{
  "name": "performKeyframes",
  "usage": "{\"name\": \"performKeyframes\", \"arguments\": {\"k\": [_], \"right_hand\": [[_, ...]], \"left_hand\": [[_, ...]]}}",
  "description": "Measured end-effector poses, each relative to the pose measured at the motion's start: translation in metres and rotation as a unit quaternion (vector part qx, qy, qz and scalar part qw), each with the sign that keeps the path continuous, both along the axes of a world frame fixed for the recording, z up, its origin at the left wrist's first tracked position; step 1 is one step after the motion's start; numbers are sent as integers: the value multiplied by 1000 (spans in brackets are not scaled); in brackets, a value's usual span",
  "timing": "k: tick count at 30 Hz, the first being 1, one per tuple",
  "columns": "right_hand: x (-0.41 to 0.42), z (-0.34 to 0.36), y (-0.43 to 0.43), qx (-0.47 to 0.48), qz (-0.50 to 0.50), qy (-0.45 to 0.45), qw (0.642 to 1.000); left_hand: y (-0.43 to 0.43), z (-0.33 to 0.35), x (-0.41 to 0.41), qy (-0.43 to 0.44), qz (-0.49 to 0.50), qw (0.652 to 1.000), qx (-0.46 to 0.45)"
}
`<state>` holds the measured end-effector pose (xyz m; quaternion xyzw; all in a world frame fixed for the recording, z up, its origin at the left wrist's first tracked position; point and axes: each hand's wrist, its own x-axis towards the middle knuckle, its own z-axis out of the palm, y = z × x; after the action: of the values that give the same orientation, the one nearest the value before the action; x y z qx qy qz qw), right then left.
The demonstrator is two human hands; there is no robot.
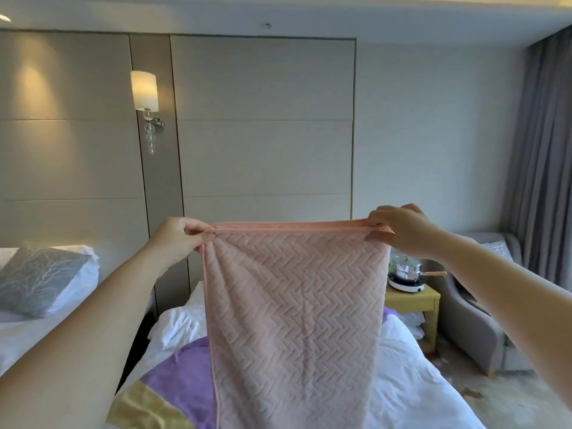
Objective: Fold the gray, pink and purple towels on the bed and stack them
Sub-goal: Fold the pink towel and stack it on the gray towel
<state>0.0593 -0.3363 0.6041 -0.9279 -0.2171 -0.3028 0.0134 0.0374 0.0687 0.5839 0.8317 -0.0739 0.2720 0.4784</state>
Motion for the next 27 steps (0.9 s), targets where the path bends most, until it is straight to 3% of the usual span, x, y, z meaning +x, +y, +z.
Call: {"name": "performKeyframes", "arguments": {"k": [6,10,16,23,27], "right_hand": [[-1,-14,27,169,27,35,985],[13,-24,37,131,-29,94,987],[47,-45,50,102,-98,48,989],[117,-71,49,167,-79,17,983],[168,-72,49,130,-88,21,987]], "left_hand": [[18,0,9,9,-14,1000,-3],[25,-12,25,30,-20,999,18],[20,-32,59,55,19,998,0],[5,-50,122,84,41,993,-77],[-4,-55,173,58,70,993,-69]]}}
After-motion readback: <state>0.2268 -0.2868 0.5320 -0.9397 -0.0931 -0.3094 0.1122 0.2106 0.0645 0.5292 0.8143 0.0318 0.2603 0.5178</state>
